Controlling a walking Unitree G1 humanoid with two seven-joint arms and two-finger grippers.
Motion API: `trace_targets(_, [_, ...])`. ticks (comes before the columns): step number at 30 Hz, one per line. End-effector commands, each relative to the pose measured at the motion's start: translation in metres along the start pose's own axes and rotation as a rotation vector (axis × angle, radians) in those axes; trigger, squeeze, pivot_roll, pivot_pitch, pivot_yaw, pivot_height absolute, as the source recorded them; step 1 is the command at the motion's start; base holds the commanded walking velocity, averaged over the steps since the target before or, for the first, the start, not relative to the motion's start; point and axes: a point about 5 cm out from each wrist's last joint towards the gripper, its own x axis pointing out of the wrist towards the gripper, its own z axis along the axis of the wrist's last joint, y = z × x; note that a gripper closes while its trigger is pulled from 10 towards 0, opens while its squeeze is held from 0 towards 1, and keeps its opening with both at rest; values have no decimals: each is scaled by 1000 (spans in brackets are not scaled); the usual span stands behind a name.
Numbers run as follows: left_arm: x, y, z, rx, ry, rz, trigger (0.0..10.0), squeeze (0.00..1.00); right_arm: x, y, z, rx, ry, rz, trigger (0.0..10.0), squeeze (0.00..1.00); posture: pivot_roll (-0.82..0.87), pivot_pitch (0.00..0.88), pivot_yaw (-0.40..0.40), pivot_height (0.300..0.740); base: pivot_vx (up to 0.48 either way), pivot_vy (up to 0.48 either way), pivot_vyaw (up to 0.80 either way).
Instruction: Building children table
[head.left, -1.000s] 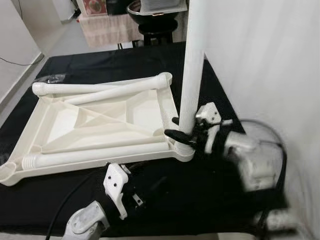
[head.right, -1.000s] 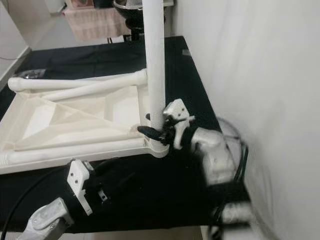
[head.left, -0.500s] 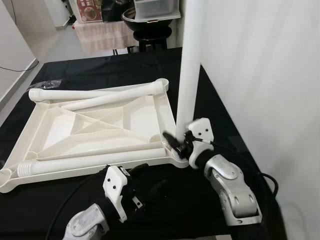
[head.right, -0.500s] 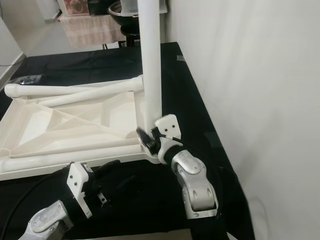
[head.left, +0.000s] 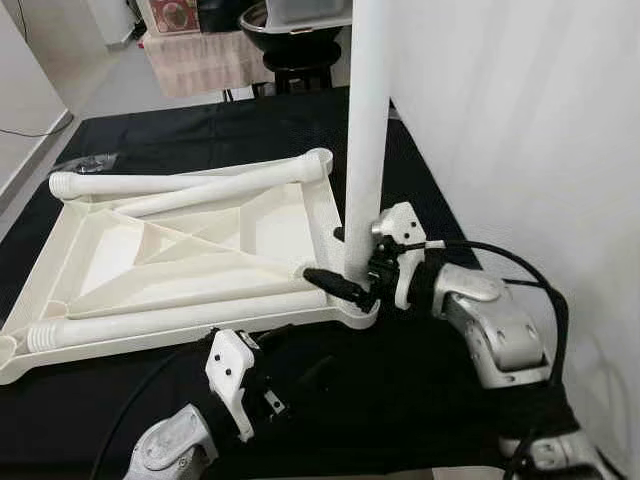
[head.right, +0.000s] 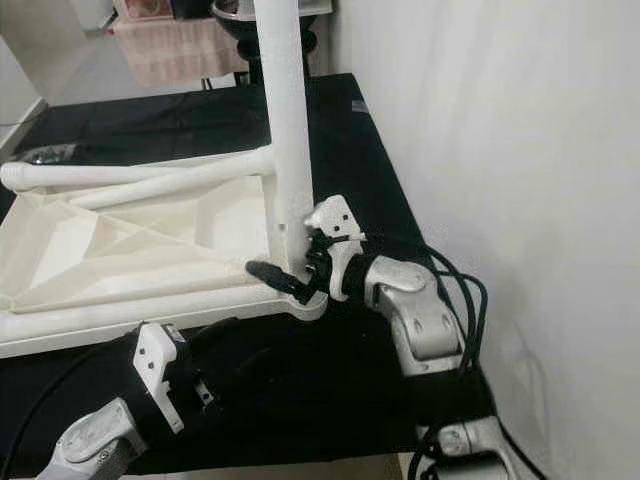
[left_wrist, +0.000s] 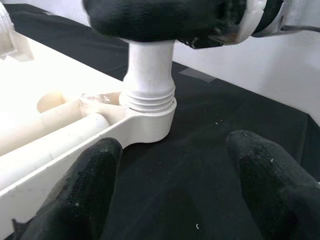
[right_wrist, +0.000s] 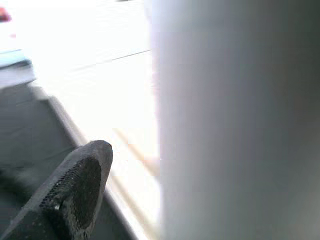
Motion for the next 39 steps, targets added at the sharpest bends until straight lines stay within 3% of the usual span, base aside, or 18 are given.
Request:
trace_targets(1, [-2,0,-3,1,11,10,10000,0,11,2,-2,-7,16,102,10000,0,-6,143,58,740,0,0,0])
trace_targets(5, [-2,-1,-3,1,9,10,10000,0,15,-10,-4,11,39,127,10000,0,1,145,57,740,0,0,0])
trace_targets(6, [-2,-2,-2,0,8,9,10000,0,17,-14,-6,45,47,148,1686,0,12,146,60,740,0,0,0])
trace_targets(7, [-2,-2,-2,0,8,8,10000,0,19,-16,-8,70,48,168,1686,0,12,146,60,740,0,0,0])
trace_targets(8, [-2,-3,-2,1,8,8,10000,0,20,-18,-10,95,50,183,0,0,20,149,60,740,0,0,0])
trace_targets(19, [-2,-6,0,0,4,5,10000,0,7,-27,-25,126,99,200,0,0,16,168,54,740,0,0,0])
trace_targets(23, [-1,-7,1,-1,1,4,10000,0,-2,-29,-37,125,121,121,0,0,9,177,47,740,0,0,0])
trace_targets(24, [-1,-7,1,-1,0,4,10000,0,-8,-29,-46,125,142,33,0,0,1,182,40,740,0,0,0])
trace_targets(25, [-1,-6,2,-1,-1,5,10000,0,-9,-22,-62,187,146,-162,0,0,-17,193,27,740,0,0,0])
trace_targets(27, [-1,-6,2,-1,-1,5,10000,0,-9,-22,-62,187,146,-162,0,0,-17,193,27,740,0,0,0])
trace_targets(28, [-2,-4,3,0,-2,6,10000,0,-10,-13,-75,240,166,-368,0,0,-29,202,24,740,0,0,0])
trace_targets(29, [-2,-3,4,-1,-5,7,10000,0,-7,16,-88,293,191,-496,0,0,-42,221,36,740,0,0,0])
trace_targets(31, [-2,-3,4,-1,-5,7,10000,0,-7,16,-88,293,191,-496,0,0,-42,221,36,740,0,0,0])
trace_targets(32, [-2,-1,5,-1,-6,7,10000,0,-7,37,-87,239,209,-588,0,0,-53,218,47,740,0,0,0])
trace_targets(34, [-2,-1,5,-1,-6,7,10000,0,-7,37,-87,239,209,-588,0,0,-53,218,47,740,0,0,0])
trace_targets(35, [-2,0,5,-2,-7,7,10000,0,-7,47,-80,168,203,-615,0,0,-62,215,51,740,0,0,0])
trace_targets(38, [-1,1,4,-7,-6,3,10000,0,-3,47,-78,159,188,-567,0,0,-61,200,49,740,0,0,0])
trace_targets(39, [0,1,4,-7,-6,3,10000,0,-1,44,-79,182,181,-544,1647,0,-62,198,47,740,0,0,0])
